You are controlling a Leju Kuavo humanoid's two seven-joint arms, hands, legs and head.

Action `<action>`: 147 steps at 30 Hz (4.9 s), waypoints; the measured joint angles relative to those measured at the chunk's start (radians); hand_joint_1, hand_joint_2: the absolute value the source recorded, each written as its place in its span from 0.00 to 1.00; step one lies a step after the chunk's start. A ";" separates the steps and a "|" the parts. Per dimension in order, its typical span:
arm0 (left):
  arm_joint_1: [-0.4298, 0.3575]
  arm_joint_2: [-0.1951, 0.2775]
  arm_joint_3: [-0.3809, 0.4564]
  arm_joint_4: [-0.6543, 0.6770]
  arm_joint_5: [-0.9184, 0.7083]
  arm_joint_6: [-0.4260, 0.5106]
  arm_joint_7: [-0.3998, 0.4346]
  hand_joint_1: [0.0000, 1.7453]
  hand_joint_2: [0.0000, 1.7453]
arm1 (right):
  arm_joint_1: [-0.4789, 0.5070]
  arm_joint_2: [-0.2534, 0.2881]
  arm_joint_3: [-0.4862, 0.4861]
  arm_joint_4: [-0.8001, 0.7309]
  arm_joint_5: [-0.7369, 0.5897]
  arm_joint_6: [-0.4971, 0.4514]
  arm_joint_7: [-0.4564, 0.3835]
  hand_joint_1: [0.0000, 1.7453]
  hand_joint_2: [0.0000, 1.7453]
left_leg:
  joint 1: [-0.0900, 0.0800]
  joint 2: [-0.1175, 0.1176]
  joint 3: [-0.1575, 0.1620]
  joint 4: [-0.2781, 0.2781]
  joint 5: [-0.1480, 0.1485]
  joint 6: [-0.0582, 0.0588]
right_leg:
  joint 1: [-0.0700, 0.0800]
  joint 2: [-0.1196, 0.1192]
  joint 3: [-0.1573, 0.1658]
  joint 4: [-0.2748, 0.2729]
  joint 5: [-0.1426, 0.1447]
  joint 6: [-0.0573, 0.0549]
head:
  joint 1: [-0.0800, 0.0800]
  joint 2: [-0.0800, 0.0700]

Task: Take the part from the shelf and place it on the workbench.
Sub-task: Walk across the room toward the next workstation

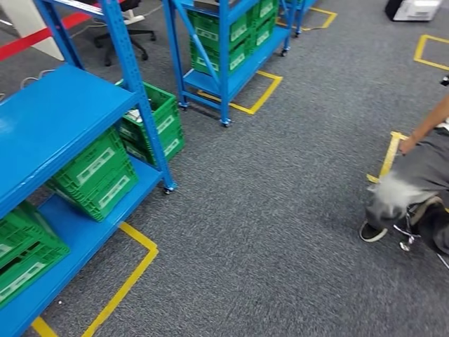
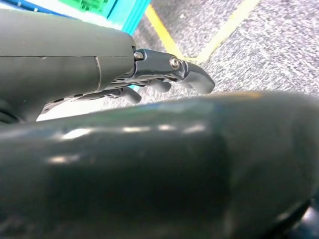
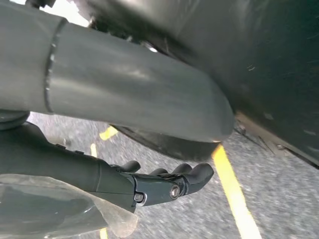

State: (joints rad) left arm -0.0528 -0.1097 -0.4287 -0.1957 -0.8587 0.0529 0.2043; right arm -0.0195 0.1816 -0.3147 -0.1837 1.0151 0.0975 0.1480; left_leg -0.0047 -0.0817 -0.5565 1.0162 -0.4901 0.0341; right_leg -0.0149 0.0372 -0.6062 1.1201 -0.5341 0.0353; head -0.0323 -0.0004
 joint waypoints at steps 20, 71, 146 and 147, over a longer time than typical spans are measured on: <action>0.010 0.004 0.007 0.000 0.001 0.041 -0.022 0.00 0.00 | -0.004 0.003 -0.006 0.000 -0.001 0.000 -0.002 0.00 0.00 | -0.005 0.130 -0.009 0.000 0.001 -0.023 | 0.006 -0.168 0.096 -0.118 -0.010 -0.007 | -0.018 0.000; 0.019 0.002 0.008 0.001 -0.050 0.217 -0.065 0.00 0.00 | 0.005 0.002 -0.047 0.001 -0.017 -0.003 -0.029 0.00 0.00 | 0.005 0.075 -0.100 0.220 -0.111 -0.057 | -0.004 -0.040 0.069 -0.098 -0.003 -0.041 | -0.022 0.000; 0.026 0.005 0.031 0.008 -0.055 0.197 -0.047 0.00 0.00 | 0.001 0.003 -0.052 0.005 0.008 0.028 -0.041 0.00 0.00 | 0.013 0.077 -0.006 0.003 0.001 -0.010 | 0.001 -0.036 0.051 0.005 -0.102 0.006 | -0.016 0.000; 0.025 0.005 0.031 0.008 -0.057 0.195 -0.043 0.00 0.00 | 0.001 0.003 -0.051 0.005 0.013 0.027 -0.043 0.00 0.00 | 0.013 0.076 -0.004 0.003 -0.002 -0.006 | 0.001 -0.036 0.006 0.078 -0.129 0.007 | -0.015 0.000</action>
State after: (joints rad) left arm -0.0282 -0.1043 -0.3975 -0.1877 -0.9157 0.2483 0.1615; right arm -0.0183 0.1843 -0.3662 -0.1785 1.0281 0.1244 0.1047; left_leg 0.0083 -0.0056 -0.5602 1.0192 -0.4923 0.0280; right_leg -0.0137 0.0009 -0.6003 1.1980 -0.6629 0.0426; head -0.0471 -0.0003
